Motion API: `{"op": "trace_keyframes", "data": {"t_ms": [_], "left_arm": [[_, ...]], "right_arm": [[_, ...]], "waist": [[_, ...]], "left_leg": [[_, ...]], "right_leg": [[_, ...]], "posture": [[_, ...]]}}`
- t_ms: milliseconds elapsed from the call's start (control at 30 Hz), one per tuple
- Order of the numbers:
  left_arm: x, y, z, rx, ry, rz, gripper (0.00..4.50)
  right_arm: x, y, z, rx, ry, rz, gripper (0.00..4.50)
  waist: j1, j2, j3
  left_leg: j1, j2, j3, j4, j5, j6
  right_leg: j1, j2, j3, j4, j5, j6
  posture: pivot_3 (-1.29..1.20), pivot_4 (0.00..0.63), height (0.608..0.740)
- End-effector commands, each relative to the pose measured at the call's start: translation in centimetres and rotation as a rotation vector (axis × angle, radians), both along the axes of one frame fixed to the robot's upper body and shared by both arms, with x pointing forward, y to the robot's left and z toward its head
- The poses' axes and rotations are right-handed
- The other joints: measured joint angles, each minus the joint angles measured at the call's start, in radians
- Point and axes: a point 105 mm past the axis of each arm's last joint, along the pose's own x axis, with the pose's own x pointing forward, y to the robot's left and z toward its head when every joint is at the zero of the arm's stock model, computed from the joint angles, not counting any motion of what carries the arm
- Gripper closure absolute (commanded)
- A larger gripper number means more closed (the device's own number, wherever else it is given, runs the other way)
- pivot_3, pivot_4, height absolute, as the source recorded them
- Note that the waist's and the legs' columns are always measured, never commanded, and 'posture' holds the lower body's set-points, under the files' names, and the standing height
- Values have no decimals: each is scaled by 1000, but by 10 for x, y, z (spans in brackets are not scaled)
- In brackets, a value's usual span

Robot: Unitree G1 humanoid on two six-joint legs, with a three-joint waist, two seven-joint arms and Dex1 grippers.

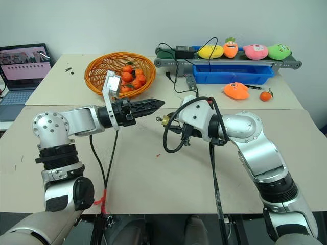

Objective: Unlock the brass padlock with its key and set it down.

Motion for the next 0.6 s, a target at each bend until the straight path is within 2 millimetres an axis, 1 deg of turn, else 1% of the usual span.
{"op": "trace_keyframes", "data": {"t_ms": [33,233,433,600], "left_arm": [[-5,9,12,-13,-22,-14,648],[-7,4,5,17,1,-27,648],[-10,0,-3,57,29,-60,648],[-11,-9,0,66,22,-85,648]], "right_arm": [[-4,-2,9,5,-53,9,3595],[-4,-2,7,2,-54,10,3595],[-5,2,10,11,-64,17,3595],[-5,2,14,6,-79,18,3595]], "waist": [[0,0,0],[1,0,0],[1,0,0],[1,0,0]], "left_leg": [[0,0,0,0,0,0],[0,0,0,0,0,0],[0,0,0,0,0,0],[0,0,0,0,0,-1]], "right_leg": [[0,0,0,0,0,0],[0,0,0,0,0,0],[0,0,0,0,0,0],[0,0,0,0,0,0]], "posture": [[0,150,740],[0,150,740],[0,150,740],[0,150,740]]}}
